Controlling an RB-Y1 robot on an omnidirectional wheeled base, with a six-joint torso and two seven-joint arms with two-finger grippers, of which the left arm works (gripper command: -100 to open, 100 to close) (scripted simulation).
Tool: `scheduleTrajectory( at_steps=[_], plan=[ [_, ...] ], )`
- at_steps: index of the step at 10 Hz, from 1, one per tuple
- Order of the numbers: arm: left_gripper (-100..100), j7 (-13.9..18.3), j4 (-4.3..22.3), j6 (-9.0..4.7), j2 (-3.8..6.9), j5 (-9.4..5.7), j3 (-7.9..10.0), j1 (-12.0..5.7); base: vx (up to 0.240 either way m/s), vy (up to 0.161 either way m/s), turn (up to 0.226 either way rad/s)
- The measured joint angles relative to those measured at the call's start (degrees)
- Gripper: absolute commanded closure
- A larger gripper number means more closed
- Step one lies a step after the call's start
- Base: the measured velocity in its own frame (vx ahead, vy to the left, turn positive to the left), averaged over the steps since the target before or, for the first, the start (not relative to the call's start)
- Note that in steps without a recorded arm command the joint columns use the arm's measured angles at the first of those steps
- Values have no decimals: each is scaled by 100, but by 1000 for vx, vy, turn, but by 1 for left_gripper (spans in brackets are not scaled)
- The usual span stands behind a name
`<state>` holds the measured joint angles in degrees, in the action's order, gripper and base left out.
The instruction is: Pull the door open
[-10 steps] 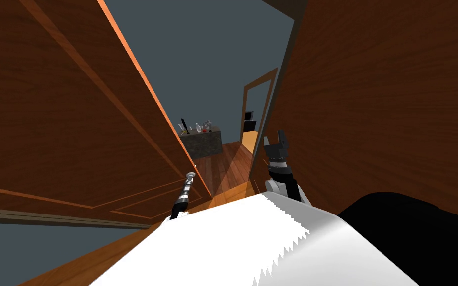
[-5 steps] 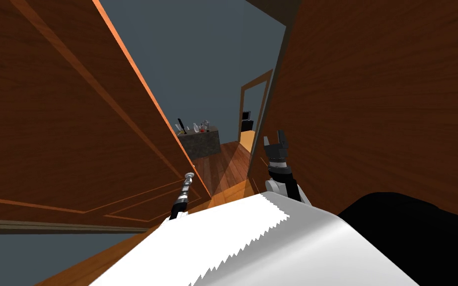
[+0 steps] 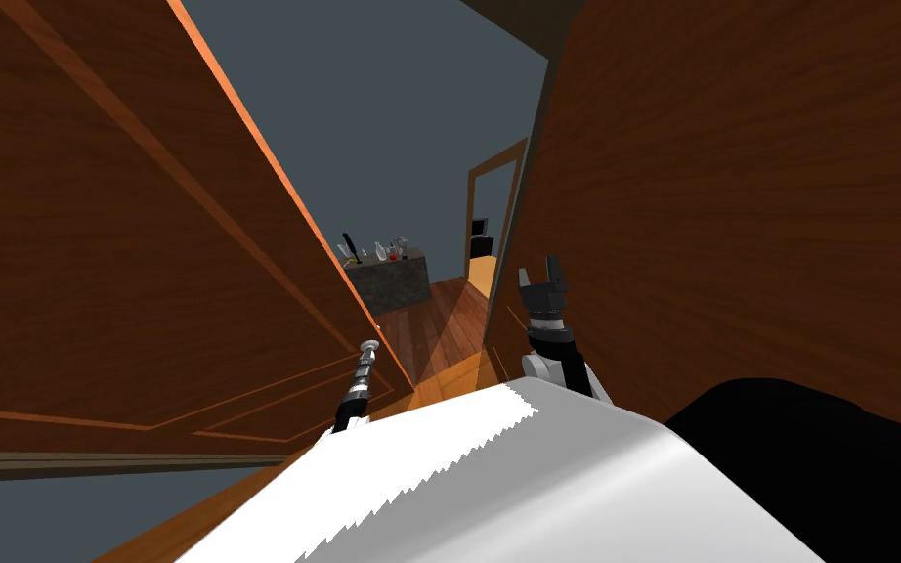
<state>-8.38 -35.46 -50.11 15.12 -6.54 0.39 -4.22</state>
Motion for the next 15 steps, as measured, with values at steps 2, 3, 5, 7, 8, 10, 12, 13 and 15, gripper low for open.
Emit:
scheduleTrajectory(
  at_steps=[2, 3, 5, 7, 8, 10, 12, 13, 15],
  plan=[
    [100, 283, 85, -29, 7, -94, -32, -38, -37, 9, -66],
    [100, 393, 0, -1, 9, -125, -41, 17, -42, 1, -71],
    [100, 645, -35, 40, 25, -214, -65, 26, -42, 10, -68],
    [100, 878, -128, 94, 28, -305, -87, 70, -38, 11, -65],
    [100, 1019, -111, 89, 39, -362, -104, 64, -33, 9, -35],
    [100, 1260, -35, 42, 41, -451, -129, 27, -57, 11, -111],
    [100, 1559, -35, 50, 60, -571, -159, 22, -52, 12, -61],
    [100, 1718, -32, 45, 68, -628, -181, 26, -41, 3, -38],
    [100, 1979, -70, 59, 72, -720, -204, 48, -60, 6, -81]
  ],
)
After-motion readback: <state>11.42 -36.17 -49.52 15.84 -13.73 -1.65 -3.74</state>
